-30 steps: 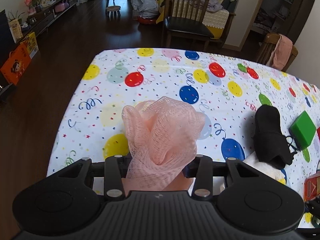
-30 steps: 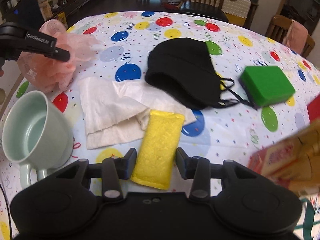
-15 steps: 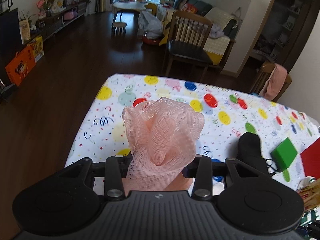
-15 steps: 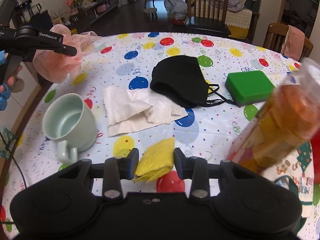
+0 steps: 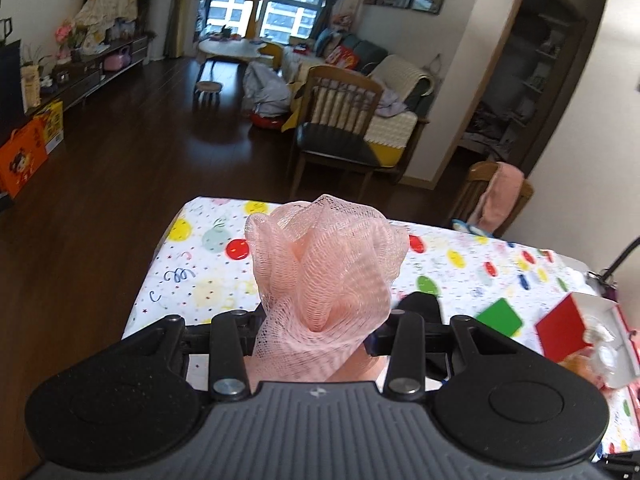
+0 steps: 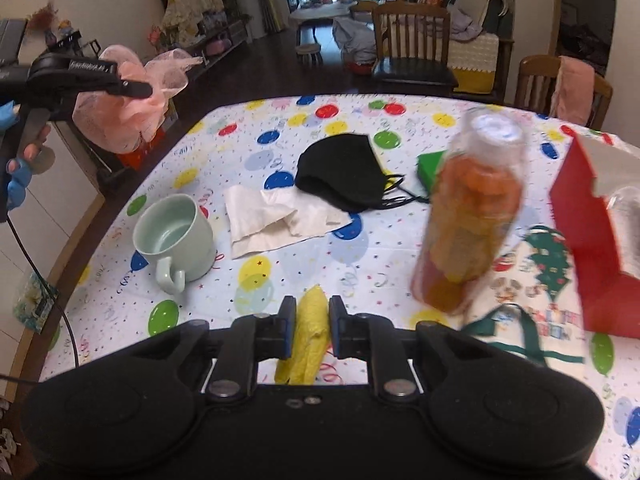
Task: Organize soft objects
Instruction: 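Carry the puff with left tool while right tool carries the sponge over the box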
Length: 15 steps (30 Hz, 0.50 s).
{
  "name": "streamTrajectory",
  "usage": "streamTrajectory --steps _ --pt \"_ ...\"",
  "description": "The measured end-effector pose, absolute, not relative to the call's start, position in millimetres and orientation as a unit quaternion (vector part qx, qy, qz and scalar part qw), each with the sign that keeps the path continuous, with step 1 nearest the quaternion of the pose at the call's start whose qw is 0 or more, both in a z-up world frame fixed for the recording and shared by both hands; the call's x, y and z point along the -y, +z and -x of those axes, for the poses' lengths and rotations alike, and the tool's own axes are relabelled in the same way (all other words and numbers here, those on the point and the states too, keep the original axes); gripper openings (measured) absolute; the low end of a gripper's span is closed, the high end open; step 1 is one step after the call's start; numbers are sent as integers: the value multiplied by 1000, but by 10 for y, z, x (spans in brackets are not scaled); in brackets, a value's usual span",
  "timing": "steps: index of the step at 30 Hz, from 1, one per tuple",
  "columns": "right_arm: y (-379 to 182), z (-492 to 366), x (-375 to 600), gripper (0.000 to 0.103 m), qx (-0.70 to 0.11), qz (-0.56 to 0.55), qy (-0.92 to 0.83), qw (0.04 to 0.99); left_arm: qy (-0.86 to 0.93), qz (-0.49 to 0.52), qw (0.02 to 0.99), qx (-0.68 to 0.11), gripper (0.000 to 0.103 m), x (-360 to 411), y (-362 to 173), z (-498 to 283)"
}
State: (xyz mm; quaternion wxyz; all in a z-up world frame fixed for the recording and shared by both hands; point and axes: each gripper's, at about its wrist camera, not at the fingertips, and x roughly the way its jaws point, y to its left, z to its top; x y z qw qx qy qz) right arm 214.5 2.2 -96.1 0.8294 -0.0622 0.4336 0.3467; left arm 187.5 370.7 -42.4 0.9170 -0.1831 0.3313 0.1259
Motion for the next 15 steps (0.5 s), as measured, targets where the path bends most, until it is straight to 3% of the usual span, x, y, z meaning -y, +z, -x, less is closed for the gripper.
streamTrajectory --steps 15 --pt "-298 -2350 1038 16 -383 40 305 871 39 167 926 -337 40 -2719 220 -1574"
